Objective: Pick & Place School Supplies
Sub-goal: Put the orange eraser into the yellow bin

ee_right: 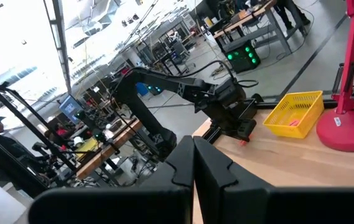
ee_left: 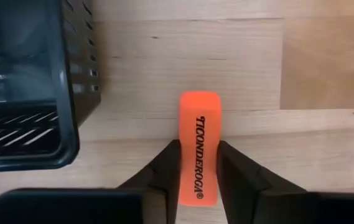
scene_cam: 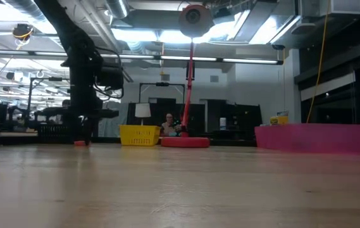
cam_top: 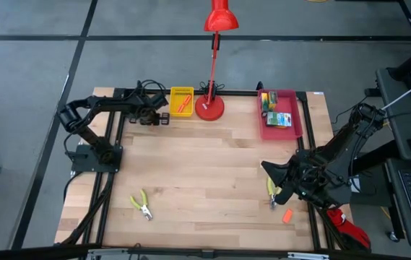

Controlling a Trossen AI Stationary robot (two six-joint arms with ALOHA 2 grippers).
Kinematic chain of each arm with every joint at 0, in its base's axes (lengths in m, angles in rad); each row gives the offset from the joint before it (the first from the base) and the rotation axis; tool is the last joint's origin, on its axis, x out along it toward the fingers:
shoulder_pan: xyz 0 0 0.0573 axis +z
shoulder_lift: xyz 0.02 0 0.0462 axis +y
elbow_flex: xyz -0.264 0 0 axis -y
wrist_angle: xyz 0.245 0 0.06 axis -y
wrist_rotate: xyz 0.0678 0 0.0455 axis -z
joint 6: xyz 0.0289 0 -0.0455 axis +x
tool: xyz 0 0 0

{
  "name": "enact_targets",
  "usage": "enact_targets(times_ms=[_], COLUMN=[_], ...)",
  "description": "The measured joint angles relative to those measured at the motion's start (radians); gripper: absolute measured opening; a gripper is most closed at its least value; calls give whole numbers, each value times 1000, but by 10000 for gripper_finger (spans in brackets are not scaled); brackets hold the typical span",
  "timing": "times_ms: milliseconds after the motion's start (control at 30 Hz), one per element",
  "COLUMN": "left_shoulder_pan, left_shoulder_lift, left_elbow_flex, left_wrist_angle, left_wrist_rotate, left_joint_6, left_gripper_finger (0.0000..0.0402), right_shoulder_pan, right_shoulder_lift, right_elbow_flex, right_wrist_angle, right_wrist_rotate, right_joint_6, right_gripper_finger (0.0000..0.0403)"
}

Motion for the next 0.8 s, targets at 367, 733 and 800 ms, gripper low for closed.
enact_targets(times_ms=[367, 733, 800], left_shoulder_pan=[-76, -174, -156], left_shoulder_lift=[-76, -266, -263], left_elbow_flex=[0, 0, 0], left_wrist_angle=[3, 178, 222], left_wrist_rotate=[62, 24, 21], left_joint_6=[-50, -216, -212], left_gripper_finger=[81, 75, 73], right_shoulder_pan=[0, -5, -5], right_shoulder_lift=[0, 0, 0], right_elbow_flex=[0, 0, 0], right_wrist_angle=[0, 0, 0], right_wrist_rotate=[-1, 0, 0], right_joint_6=[-7, -5, -6], right_gripper_finger=[6, 6, 6])
